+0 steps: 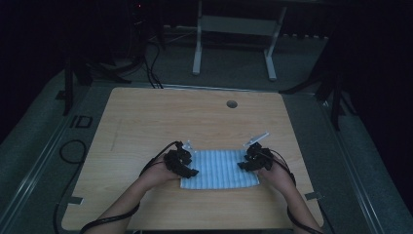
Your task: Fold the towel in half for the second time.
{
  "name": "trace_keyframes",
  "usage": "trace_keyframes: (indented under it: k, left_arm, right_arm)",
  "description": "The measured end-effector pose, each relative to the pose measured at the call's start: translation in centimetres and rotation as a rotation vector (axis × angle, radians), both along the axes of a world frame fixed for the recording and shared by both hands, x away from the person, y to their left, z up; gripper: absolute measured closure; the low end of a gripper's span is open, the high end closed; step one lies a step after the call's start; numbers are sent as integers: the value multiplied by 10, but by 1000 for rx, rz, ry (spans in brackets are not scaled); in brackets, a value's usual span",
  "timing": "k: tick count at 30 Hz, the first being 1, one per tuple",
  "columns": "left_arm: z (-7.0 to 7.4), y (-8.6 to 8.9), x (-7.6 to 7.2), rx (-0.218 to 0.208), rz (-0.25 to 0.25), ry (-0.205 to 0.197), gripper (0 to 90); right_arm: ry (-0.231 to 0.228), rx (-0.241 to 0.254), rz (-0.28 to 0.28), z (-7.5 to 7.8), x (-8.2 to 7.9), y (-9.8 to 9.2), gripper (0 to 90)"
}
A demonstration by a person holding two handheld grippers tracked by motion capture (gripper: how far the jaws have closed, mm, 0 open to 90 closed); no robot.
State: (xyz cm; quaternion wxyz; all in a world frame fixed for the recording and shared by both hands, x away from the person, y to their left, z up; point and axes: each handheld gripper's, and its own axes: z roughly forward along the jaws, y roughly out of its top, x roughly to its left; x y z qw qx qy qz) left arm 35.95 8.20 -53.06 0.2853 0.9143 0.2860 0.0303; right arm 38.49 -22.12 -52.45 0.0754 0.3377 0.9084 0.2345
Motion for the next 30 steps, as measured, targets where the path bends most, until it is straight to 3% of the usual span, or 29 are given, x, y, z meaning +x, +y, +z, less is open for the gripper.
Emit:
trace_keyframes:
  k: [14,27,30]
  left_arm:
    - [1,15,39,26,74,-2,432]
    - [2,21,45,19,105,2,430]
    - [5,23,43,-3,108,5,400]
  right_arm:
    - [11,12,-30,-1,33,20,505]
    - [14,9,-29,0,49,29,496]
    - [2,21,-16,3,47,30,424]
